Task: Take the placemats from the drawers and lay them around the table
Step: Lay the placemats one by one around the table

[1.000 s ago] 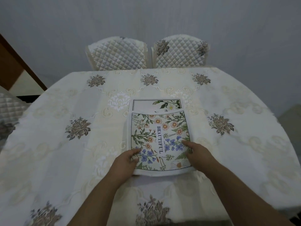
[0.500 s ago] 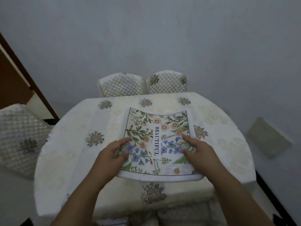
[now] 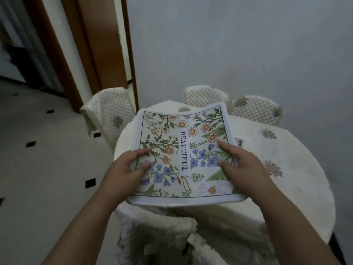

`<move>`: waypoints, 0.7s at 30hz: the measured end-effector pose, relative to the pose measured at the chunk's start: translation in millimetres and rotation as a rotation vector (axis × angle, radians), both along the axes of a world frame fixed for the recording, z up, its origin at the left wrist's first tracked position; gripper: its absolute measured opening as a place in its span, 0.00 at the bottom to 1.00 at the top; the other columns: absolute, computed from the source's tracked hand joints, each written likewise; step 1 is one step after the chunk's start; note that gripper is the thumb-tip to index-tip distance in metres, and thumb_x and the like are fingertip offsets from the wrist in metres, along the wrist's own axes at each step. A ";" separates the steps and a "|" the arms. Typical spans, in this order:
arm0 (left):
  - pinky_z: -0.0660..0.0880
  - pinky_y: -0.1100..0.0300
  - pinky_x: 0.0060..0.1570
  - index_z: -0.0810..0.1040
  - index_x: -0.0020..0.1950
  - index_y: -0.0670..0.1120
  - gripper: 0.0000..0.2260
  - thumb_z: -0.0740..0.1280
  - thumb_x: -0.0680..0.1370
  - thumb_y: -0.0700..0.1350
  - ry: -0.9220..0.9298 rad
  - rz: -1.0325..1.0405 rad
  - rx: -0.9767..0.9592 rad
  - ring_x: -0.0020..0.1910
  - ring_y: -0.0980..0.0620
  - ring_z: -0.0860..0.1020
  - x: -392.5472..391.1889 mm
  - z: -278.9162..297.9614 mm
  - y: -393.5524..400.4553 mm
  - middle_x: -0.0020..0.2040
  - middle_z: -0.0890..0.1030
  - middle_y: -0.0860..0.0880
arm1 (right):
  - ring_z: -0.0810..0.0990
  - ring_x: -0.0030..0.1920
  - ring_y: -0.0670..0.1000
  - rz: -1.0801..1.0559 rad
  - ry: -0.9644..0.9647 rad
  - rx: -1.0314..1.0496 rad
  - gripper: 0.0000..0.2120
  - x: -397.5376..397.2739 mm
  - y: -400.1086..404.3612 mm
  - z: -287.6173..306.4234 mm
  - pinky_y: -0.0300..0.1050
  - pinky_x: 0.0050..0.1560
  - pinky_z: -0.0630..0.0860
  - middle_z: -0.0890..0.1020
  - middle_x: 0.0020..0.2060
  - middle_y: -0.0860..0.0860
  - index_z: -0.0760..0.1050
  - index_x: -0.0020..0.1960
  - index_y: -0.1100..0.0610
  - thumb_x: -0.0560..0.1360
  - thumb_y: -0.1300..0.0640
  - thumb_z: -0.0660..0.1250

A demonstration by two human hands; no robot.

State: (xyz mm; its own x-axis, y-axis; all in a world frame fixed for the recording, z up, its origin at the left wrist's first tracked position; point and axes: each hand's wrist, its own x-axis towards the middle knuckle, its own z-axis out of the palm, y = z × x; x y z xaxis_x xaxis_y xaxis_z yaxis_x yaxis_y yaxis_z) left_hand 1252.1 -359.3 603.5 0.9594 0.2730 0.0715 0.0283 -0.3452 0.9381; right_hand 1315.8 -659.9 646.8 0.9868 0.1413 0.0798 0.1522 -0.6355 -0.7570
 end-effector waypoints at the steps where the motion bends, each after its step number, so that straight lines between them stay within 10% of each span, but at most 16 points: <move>1: 0.82 0.48 0.55 0.82 0.57 0.66 0.13 0.74 0.77 0.49 0.013 0.037 -0.021 0.55 0.53 0.83 -16.2 0.9 6.7 0.60 0.81 0.57 | 0.81 0.58 0.48 0.031 0.009 0.003 0.25 -7.8 10.1 0.1 0.50 0.60 0.79 0.79 0.62 0.43 0.72 0.69 0.35 0.77 0.55 0.71; 21: 0.82 0.50 0.54 0.84 0.56 0.64 0.12 0.72 0.78 0.47 0.035 0.185 0.010 0.55 0.53 0.83 -93.8 -25.1 304.9 0.61 0.81 0.56 | 0.79 0.59 0.39 0.135 0.068 0.070 0.25 -47.4 319.3 -45.2 0.40 0.64 0.76 0.80 0.61 0.38 0.75 0.69 0.40 0.75 0.56 0.73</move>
